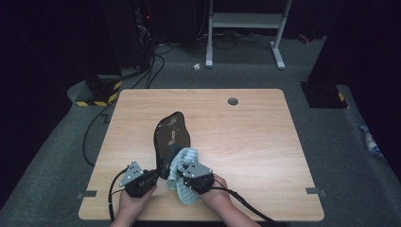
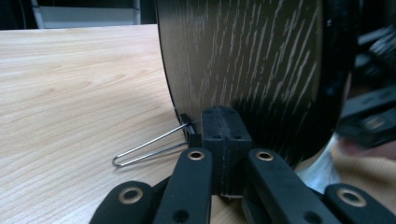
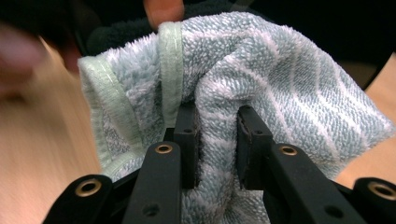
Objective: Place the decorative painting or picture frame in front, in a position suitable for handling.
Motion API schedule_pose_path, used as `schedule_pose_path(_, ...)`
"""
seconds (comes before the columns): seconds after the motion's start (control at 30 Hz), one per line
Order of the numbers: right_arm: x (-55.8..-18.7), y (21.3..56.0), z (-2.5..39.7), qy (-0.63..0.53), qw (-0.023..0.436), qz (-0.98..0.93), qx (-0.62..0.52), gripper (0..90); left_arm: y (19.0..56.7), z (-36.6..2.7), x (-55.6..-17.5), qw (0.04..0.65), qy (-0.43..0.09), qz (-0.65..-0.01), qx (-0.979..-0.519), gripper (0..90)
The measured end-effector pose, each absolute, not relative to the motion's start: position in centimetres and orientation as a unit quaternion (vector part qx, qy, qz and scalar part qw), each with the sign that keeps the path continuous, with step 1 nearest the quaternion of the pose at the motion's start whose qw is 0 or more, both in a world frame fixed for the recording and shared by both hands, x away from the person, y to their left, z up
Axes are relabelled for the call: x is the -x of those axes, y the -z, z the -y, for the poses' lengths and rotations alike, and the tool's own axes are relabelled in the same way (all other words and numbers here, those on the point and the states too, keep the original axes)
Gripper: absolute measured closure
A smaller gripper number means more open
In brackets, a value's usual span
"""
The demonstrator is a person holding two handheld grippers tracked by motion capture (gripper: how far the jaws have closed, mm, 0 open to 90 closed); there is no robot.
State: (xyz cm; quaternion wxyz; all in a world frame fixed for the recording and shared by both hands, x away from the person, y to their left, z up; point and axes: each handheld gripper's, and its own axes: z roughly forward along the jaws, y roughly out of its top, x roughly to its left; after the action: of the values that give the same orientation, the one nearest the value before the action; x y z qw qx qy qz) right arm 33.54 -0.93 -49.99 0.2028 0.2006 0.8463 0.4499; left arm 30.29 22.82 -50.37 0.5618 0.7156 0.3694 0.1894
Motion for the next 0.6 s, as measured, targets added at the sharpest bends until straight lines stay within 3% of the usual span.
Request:
schedule_pose_path(0.23, -33.9, 51.0, 1.3, -0.437, 0.196, -0.852, -0.212, 72.5, 50.7, -22.9, -30.6, 0.575, -0.17, -0.364, -0.713, 89.9)
schedule_pose_path(0.6, -31.6, 45.1, 0.5, -0.505, 0.221, -0.817, -0.172, 72.3, 50.7, -22.7, -30.6, 0.573, -0.172, -0.361, -0.716, 89.9)
